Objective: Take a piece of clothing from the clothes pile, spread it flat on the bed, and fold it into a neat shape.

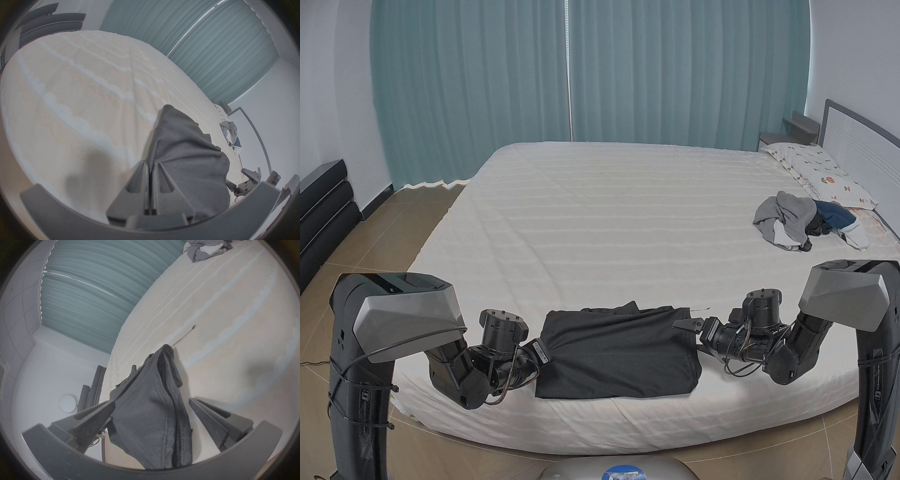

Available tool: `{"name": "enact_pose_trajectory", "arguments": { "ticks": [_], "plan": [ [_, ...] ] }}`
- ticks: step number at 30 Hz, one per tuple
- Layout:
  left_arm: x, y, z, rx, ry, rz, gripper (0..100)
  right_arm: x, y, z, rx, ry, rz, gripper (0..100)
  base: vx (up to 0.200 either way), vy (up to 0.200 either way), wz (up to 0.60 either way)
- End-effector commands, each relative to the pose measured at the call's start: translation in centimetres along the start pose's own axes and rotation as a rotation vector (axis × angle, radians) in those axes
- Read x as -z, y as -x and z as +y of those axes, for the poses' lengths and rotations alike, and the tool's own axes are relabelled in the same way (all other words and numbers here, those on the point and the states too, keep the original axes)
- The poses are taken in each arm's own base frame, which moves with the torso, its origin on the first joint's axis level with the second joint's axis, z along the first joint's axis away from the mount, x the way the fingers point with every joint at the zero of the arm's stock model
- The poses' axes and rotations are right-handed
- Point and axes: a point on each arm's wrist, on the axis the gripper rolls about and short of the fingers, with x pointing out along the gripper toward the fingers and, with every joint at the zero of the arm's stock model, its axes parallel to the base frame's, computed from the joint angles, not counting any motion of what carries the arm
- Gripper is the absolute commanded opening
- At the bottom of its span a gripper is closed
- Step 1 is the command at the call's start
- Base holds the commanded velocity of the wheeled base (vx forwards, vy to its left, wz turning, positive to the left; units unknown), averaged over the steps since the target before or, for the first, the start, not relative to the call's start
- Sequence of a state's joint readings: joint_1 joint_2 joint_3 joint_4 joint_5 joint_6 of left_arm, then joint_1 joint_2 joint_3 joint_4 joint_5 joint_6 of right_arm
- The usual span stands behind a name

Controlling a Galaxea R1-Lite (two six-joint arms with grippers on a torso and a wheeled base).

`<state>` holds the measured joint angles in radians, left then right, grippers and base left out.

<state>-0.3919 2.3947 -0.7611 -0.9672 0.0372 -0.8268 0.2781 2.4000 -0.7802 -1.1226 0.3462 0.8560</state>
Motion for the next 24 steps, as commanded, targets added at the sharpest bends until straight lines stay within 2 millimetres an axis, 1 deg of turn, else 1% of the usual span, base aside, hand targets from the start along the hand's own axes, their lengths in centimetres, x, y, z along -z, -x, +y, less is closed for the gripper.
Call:
{"name": "enact_pose_trajectory", "arguments": {
  "ticks": [1,13,14,20,24],
  "plan": [
    [0.25,0.47,-0.56,0.013,-0.008,0.004,0,0.09,-0.08,-0.07,0.001,0.000,0.003,100,0.000,0.000,0.00],
    [0.21,0.20,-0.62,0.015,-0.006,0.002,0,0.16,-0.12,-0.08,0.002,0.000,0.005,100,0.000,0.000,0.00],
    [0.21,0.24,-0.63,0.014,-0.005,0.001,100,0.13,-0.09,-0.04,0.000,0.000,0.004,100,0.000,0.000,0.00],
    [0.54,0.46,-0.49,-0.010,-0.006,0.028,100,0.06,-0.05,-0.03,0.000,-0.001,0.002,100,0.000,0.000,0.00],
    [0.32,0.66,-0.45,-0.018,-0.004,0.026,100,-0.10,0.07,0.02,0.000,0.000,-0.005,100,0.000,0.000,0.00]
  ]
}}
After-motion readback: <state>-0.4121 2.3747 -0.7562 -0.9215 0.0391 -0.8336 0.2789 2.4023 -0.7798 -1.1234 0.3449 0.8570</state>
